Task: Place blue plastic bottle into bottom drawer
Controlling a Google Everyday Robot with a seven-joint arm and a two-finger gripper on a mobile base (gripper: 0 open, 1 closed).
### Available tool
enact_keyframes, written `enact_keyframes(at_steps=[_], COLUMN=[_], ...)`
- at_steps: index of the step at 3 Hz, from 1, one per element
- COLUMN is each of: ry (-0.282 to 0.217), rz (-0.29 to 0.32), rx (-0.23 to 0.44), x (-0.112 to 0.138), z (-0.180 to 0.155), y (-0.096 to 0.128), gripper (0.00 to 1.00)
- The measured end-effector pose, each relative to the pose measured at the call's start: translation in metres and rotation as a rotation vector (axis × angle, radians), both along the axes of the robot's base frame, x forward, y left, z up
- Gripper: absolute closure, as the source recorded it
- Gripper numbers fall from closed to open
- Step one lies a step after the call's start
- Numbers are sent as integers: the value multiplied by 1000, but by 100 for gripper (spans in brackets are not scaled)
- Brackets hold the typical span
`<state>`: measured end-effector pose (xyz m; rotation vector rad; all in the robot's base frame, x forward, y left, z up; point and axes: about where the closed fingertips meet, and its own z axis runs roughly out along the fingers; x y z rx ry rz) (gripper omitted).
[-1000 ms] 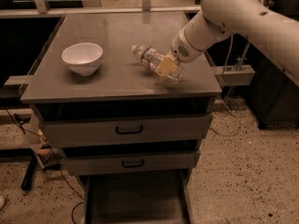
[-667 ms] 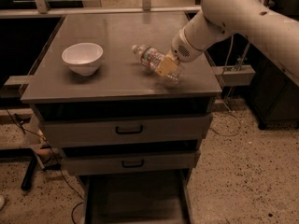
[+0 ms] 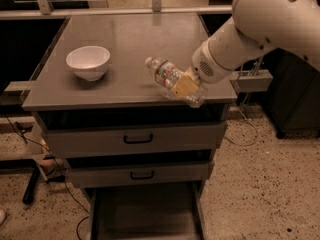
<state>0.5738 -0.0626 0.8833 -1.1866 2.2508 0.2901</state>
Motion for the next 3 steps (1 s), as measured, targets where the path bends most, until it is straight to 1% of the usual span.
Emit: enact_keyframes(at_steps=[1,2,3], ry=[76,76,58], rz=[-11,-11,-35], rx=[-17,-16,-28], x=[-80,-80,-109], z=[-7,-7,1], y=[1,1,-1], gripper=[100,100,100])
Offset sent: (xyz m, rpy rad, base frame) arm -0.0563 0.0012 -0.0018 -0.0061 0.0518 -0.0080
